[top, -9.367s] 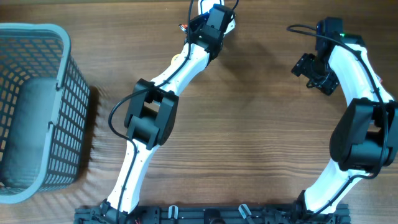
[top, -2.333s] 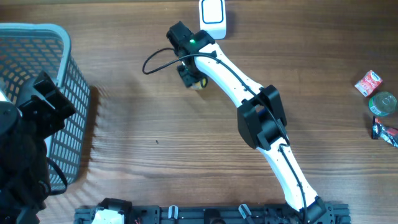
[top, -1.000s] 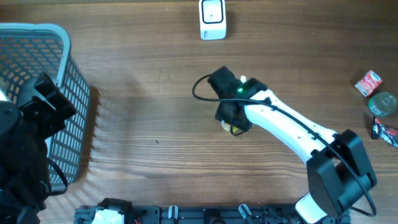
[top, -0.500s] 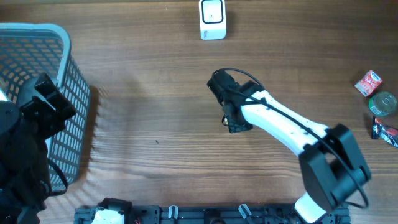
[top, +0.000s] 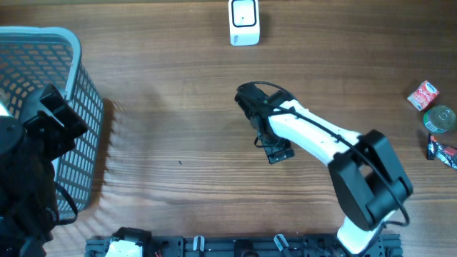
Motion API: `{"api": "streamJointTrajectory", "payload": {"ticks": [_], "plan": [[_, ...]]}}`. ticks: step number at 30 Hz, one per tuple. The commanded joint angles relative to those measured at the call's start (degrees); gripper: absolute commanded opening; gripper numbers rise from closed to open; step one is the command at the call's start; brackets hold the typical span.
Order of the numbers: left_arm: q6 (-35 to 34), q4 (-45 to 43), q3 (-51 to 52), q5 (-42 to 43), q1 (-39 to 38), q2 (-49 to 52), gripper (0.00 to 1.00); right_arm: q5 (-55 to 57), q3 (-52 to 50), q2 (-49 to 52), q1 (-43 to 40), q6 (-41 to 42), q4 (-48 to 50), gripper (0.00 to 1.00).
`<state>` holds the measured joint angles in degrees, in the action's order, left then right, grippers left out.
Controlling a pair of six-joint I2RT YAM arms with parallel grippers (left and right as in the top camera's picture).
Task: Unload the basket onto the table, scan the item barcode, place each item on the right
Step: 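Lift the yellow container with the right gripper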
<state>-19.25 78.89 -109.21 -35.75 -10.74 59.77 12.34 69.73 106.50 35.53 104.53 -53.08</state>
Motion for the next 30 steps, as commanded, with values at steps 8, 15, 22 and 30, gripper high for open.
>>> {"api": "streamJointTrajectory", "payload": {"ticks": [8,15,22,30], "plan": [[-0.79,0.46,0.15,-0.79,0.33,-0.11,1.00,0.90,0.76,-20.81,-0.35,-32.48,-2.58,0.99],[-2.47,0.68,0.15,-0.76,0.33,-0.11,1.00,-23.93,0.76,-30.67,-0.35,-113.46,-6.67,1.00],[-3.74,2.91,0.15,-1.01,0.33,-0.11,1.00,-3.10,0.76,-25.68,-0.35,-120.78,3.58,1.00],[-3.74,1.99,0.15,-0.98,0.31,-0.09,1.00,-24.44,0.50,-24.87,-2.82,-140.85,-2.71,1.00]]}}
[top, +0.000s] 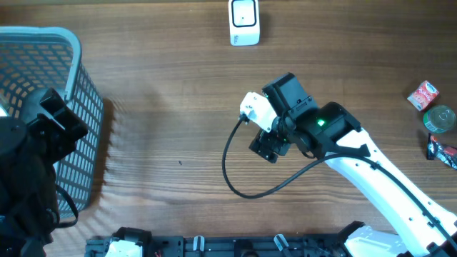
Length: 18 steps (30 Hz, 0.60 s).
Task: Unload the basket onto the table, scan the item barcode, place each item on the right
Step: 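Lift the yellow container with the right gripper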
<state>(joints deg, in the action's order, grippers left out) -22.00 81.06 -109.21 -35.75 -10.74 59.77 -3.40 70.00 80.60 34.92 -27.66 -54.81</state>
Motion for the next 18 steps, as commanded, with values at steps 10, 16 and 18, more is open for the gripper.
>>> {"api": "streamJointTrajectory", "payload": {"ticks": [10,16,18], "plan": [[-1.18,-0.20,0.15,-1.01,0.31,-0.09,1.00,-20.09,-0.24,20.37,-18.14,-12.90,2.58,1.00],[-1.18,-0.20,0.15,-0.98,0.31,-0.09,1.00,-22.10,-0.24,22.40,-17.09,-14.38,4.57,1.00],[-1.20,-0.22,0.15,-0.98,0.31,-0.09,1.00,-21.44,-0.24,23.23,-17.09,-14.45,5.35,1.00]]}}
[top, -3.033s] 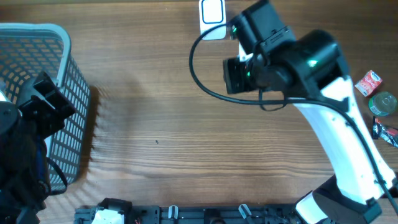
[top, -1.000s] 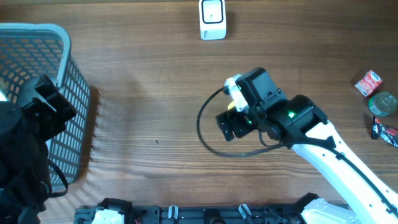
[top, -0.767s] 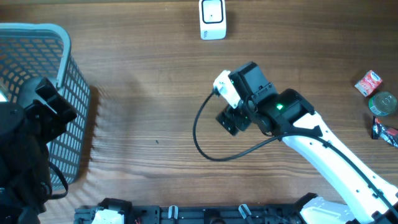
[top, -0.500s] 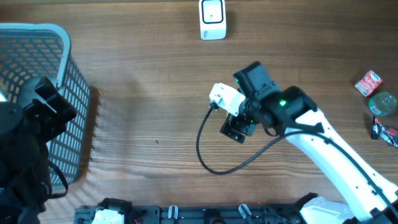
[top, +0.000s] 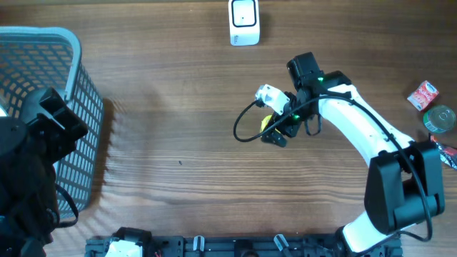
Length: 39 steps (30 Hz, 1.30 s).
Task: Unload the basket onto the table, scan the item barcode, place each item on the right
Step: 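Lift the yellow container with the right gripper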
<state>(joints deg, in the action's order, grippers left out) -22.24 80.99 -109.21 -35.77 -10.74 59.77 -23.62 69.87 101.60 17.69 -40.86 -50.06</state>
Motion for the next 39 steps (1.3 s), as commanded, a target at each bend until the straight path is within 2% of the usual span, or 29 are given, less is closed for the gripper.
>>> {"api": "streamJointTrajectory", "payload": {"ticks": [1,9,11,12,13,14,18,22,27,29,30,32,33,35,36,39], "plan": [[-0.94,-0.15,0.15,-0.96,0.31,-0.09,1.00,-0.55,-0.11,3.10,0.13,-1.18,1.01,1.00],[-0.96,-0.17,0.15,-0.96,0.31,-0.09,1.00,3.34,-0.11,9.01,0.13,2.05,3.82,1.00],[-0.94,-0.17,0.15,-0.96,0.33,-0.09,1.00,3.34,-0.11,9.01,0.13,2.08,4.57,0.92],[-0.96,-0.17,0.15,-0.96,0.31,-0.09,1.00,3.30,-0.11,9.01,0.13,2.08,4.68,0.84],[-0.96,-0.15,0.15,-0.96,0.31,-0.09,1.00,3.30,-0.11,9.01,0.13,2.12,5.01,0.72],[-0.96,-0.15,0.15,-0.96,0.33,-0.09,1.00,3.30,-0.11,9.01,0.13,2.86,5.38,0.65],[-0.96,-0.15,0.15,-0.96,0.31,-0.09,1.00,4.22,-0.11,9.01,0.13,4.37,5.75,0.63],[-0.96,-0.17,0.15,-0.96,0.31,-0.09,1.00,11.96,-0.11,9.01,0.13,15.87,7.54,0.53],[-0.96,-0.17,0.15,-0.96,0.31,-0.09,1.00,17.14,-0.11,9.01,0.13,36.04,7.61,0.53],[-0.96,-0.15,0.15,-0.96,0.31,-0.09,1.00,17.90,-0.11,9.01,0.13,46.03,6.62,0.62],[-0.98,-0.15,0.15,-0.94,0.33,-0.09,1.00,17.88,-0.11,9.01,0.13,51.60,5.64,0.56],[-0.98,-0.15,0.15,-0.94,0.31,-0.09,1.00,17.90,-0.11,9.01,0.13,57.79,3.76,0.53],[-0.98,-0.15,0.15,-0.94,0.31,-0.09,1.00,17.86,-0.11,9.01,0.13,61.42,2.32,0.63],[-0.98,-0.15,0.15,-0.94,0.31,-0.09,1.00,17.88,-0.13,9.01,0.13,66.69,0.70,0.66],[-0.98,-0.15,0.15,-0.94,0.31,-0.09,1.00,17.90,-0.11,9.01,0.13,69.66,-0.17,1.00],[-0.98,-0.13,0.15,-0.94,0.31,-0.09,1.00,17.92,-0.13,9.01,0.13,74.53,-0.33,1.00]]}}
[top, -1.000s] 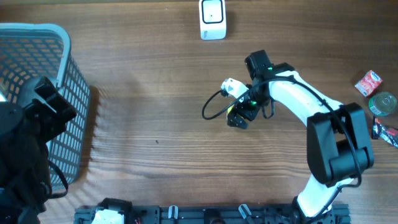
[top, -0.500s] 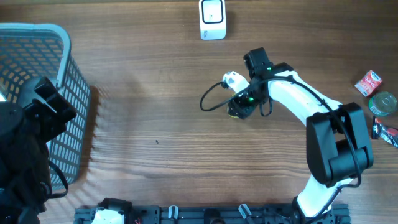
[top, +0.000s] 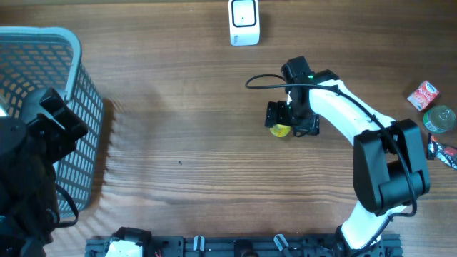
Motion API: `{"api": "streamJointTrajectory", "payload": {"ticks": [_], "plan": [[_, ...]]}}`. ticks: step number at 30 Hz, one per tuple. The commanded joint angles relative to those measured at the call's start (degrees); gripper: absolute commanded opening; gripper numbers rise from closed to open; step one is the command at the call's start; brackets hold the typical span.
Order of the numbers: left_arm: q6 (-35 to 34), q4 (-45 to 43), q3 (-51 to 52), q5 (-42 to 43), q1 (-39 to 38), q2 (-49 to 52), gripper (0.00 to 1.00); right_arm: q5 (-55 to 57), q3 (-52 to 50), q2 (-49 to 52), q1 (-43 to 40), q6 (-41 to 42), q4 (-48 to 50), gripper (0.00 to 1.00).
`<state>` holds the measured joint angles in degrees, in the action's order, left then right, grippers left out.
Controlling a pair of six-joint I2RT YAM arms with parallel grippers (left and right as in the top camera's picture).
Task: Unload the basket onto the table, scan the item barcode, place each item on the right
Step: 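Lift the yellow container with the right gripper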
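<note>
A small yellow item shows under the fingers of my right gripper at mid-table; the jaws look shut on it. That gripper points left, its white arm reaching in from the lower right. The white barcode scanner stands at the far edge, well beyond the gripper. My left arm is a dark mass at the left edge beside the basket; its fingers cannot be made out.
A grey mesh basket fills the far left. At the right edge lie a red packet, a green can and a dark red wrapper. A black cable loops off the right wrist.
My right wrist has turned, so the gripper now points left instead of down-left, and sits slightly farther back. More of the yellow item shows. The left arm has not moved.
My right gripper first hung at mid-table pointing toward the near edge, with no yellow showing. Then the arm stood higher over the same spot. Then the yellow item showed in the gripper, a little to the right. Now the gripper is turned leftward with it.
</note>
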<state>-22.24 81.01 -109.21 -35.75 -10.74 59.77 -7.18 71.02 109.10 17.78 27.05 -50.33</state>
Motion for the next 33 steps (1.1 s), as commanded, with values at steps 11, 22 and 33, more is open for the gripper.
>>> {"api": "streamJointTrajectory", "payload": {"ticks": [11,22,33], "plan": [[-0.96,-0.13,0.15,-0.98,0.31,-0.09,1.00,3.76,0.20,0.92,0.07,-27.17,0.48,1.00],[-0.96,0.57,0.15,-0.98,0.33,-0.09,1.00,-0.52,10.82,-3.08,5.31,-49.35,-13.16,1.00],[-0.96,0.74,0.15,-0.98,0.31,-0.11,1.00,1.20,8.98,0.22,4.85,-55.63,-7.26,0.99]]}}
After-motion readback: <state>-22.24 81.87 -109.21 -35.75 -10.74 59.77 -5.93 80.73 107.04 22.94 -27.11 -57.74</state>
